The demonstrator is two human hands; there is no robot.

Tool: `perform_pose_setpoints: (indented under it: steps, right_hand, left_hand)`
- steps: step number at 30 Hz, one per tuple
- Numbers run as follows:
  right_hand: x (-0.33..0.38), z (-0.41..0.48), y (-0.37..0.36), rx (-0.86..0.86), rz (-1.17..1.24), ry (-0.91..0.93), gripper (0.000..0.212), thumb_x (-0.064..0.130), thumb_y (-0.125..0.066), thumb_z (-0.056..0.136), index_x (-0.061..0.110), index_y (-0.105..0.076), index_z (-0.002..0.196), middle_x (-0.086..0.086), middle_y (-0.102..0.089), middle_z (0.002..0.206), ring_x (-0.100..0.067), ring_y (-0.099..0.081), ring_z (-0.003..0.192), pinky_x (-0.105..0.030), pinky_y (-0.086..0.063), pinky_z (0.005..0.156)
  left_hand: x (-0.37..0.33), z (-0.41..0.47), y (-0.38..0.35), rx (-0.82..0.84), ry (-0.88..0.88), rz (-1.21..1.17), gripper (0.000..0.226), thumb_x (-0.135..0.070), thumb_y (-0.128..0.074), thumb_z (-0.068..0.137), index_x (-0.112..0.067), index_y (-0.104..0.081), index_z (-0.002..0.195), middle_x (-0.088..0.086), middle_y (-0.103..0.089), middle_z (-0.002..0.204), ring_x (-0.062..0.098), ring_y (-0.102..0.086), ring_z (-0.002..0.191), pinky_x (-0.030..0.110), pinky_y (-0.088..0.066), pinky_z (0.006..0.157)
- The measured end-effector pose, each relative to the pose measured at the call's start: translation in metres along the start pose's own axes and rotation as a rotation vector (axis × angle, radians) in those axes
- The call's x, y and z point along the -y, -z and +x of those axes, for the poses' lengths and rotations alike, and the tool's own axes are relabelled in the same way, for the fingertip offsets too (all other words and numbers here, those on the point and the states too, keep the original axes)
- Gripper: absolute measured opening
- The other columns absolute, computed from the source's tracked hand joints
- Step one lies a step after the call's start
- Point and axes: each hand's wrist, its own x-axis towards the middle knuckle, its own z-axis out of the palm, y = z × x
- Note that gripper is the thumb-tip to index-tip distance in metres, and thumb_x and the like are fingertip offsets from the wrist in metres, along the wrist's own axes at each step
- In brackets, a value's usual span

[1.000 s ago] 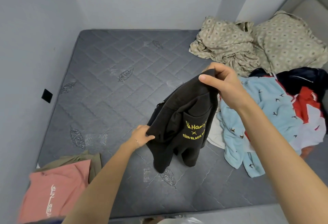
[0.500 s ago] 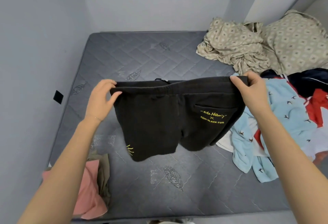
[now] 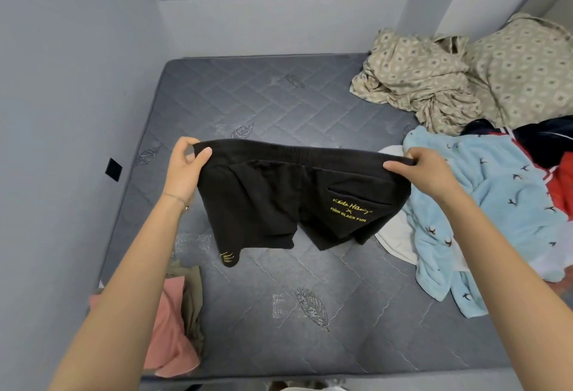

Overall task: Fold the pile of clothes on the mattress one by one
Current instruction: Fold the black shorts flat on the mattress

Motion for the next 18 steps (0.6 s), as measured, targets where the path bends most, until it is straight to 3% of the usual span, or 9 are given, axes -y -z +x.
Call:
perform_pose_setpoints:
  steps: [2, 5, 9, 11, 13, 16, 18]
  right_hand:
    - [0.002, 0.000, -0.002, 0.056, -0.110, -0.052, 0.047, 0.030, -0.073, 0.084, 0.012, -0.034, 0.062, -0.004, -0.039, 0.060, -0.020, -0.041, 0.059, -0.029, -0.028, 0.049]
    - [0.020, -0.002, -0.013, -0.057, -0.112, -0.012, 0.045, 0.030, -0.070, 0.085, 0.014, -0.033, 0.065, -0.006, -0.042, 0.063, -0.027, -0.046, 0.068, -0.036, -0.028, 0.057]
    - [0.064, -0.014, -0.044, -0.127, 0.157, 0.086, 0.029, 0.027, -0.075, 0.080, 0.018, -0.048, 0.082, 0.005, -0.052, 0.076, -0.012, -0.046, 0.067, -0.028, -0.030, 0.062]
    - [0.082, -0.023, -0.063, -0.082, 0.317, 0.099, 0.028, 0.023, -0.074, 0.081, 0.022, -0.055, 0.101, 0.005, -0.059, 0.090, -0.013, -0.053, 0.077, -0.028, -0.041, 0.073]
    - [0.094, -0.034, -0.081, -0.052, 0.462, 0.073, 0.026, 0.022, -0.071, 0.084, 0.025, -0.056, 0.106, 0.008, -0.062, 0.089, -0.011, -0.061, 0.080, -0.027, -0.049, 0.075]
    - [0.101, -0.043, -0.097, -0.099, 0.582, 0.057, 0.011, 0.017, -0.064, 0.090, 0.019, -0.059, 0.100, 0.007, -0.065, 0.089, -0.011, -0.065, 0.089, -0.021, -0.050, 0.075]
    - [0.103, -0.045, -0.099, -0.101, 0.621, 0.047, 0.007, 0.016, -0.059, 0.093, 0.014, -0.060, 0.099, -0.002, -0.068, 0.093, -0.018, -0.066, 0.092, -0.030, -0.053, 0.080]
  left_hand:
    - [-0.004, 0.000, -0.002, 0.000, 0.004, 0.012, 0.018, -0.014, -0.057, 0.095, -0.027, -0.047, 0.087, 0.007, -0.064, 0.080, 0.013, -0.062, 0.070, 0.029, -0.048, 0.066]
    - [-0.014, -0.003, -0.017, -0.002, -0.012, -0.076, 0.020, -0.009, -0.058, 0.094, -0.026, -0.049, 0.091, 0.008, -0.066, 0.081, 0.009, -0.065, 0.065, 0.022, -0.052, 0.059]
    - [-0.025, -0.015, -0.063, 0.063, -0.008, -0.245, 0.029, 0.000, -0.058, 0.091, -0.026, -0.050, 0.102, 0.010, -0.068, 0.087, 0.014, -0.067, 0.074, 0.027, -0.055, 0.069]
    - [-0.026, -0.025, -0.090, 0.099, 0.016, -0.281, 0.026, 0.002, -0.058, 0.091, -0.019, -0.051, 0.105, 0.011, -0.069, 0.093, 0.017, -0.067, 0.082, 0.034, -0.055, 0.081]
    - [-0.024, -0.033, -0.111, 0.135, 0.004, -0.280, 0.020, 0.003, -0.057, 0.091, -0.012, -0.054, 0.104, 0.013, -0.068, 0.101, 0.020, -0.065, 0.093, 0.039, -0.051, 0.091]
    - [-0.018, -0.045, -0.127, 0.185, -0.047, -0.295, 0.016, 0.000, -0.055, 0.093, -0.011, -0.055, 0.105, 0.007, -0.067, 0.104, 0.014, -0.063, 0.098, 0.031, -0.050, 0.090]
    - [-0.012, -0.055, -0.130, 0.262, -0.084, -0.298, 0.026, -0.004, -0.059, 0.091, -0.014, -0.053, 0.114, 0.002, -0.065, 0.112, 0.010, -0.062, 0.106, 0.023, -0.048, 0.090]
